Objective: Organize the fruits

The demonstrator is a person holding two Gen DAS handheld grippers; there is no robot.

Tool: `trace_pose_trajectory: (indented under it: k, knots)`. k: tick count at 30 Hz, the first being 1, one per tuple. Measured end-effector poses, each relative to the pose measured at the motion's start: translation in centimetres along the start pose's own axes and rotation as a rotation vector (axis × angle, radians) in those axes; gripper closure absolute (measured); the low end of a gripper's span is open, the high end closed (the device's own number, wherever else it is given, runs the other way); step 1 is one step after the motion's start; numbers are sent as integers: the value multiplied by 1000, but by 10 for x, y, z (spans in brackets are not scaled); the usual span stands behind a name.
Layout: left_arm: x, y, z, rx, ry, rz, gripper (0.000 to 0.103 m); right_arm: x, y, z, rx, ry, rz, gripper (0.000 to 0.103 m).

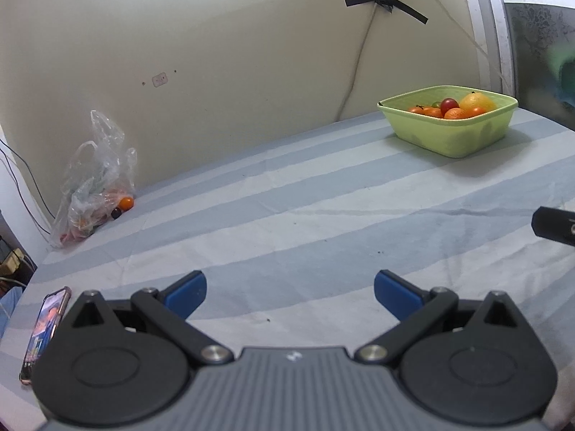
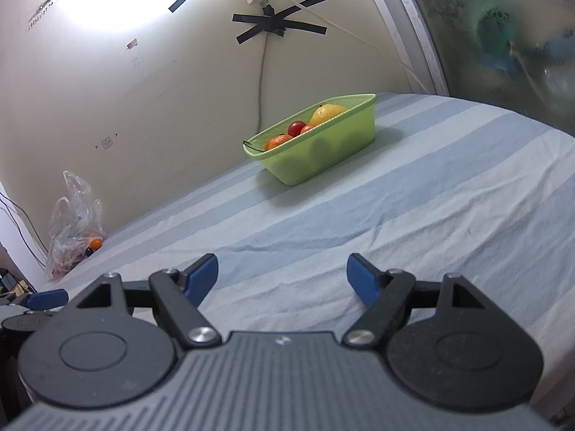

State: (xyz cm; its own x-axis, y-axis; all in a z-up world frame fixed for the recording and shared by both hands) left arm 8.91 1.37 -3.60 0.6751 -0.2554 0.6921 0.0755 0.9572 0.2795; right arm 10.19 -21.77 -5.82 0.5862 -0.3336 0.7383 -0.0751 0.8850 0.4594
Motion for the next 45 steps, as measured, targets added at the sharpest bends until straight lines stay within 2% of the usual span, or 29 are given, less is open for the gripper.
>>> trace_pose_trajectory:
  k: [9, 27, 31, 45]
  knots:
    - [-4, -3, -2, -55, 33, 19, 0, 3, 1, 1, 6, -17, 34, 22]
    - [-2, 5, -2, -5, 24, 40, 0, 4, 1, 3, 6, -26, 39, 22]
    - [-6, 6, -7, -13, 61, 48, 0, 4, 1, 4, 5, -29, 39, 22]
    - [-6, 5, -4, -34, 69, 44, 0, 5, 0, 5, 4, -35, 41, 22]
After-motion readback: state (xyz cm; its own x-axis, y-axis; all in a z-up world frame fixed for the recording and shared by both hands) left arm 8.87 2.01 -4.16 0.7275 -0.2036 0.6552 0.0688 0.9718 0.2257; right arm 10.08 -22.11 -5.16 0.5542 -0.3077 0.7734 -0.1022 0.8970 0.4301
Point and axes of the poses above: each gripper's, at about its wrist camera, not at the fingertips, and z roughly against the way its jaws point, y to its left, x to its top, the point moved 9 cm from there along -z, roughly the way its jaws point, and after that the axes turned 7 degrees about y, right-handed, at the moved point
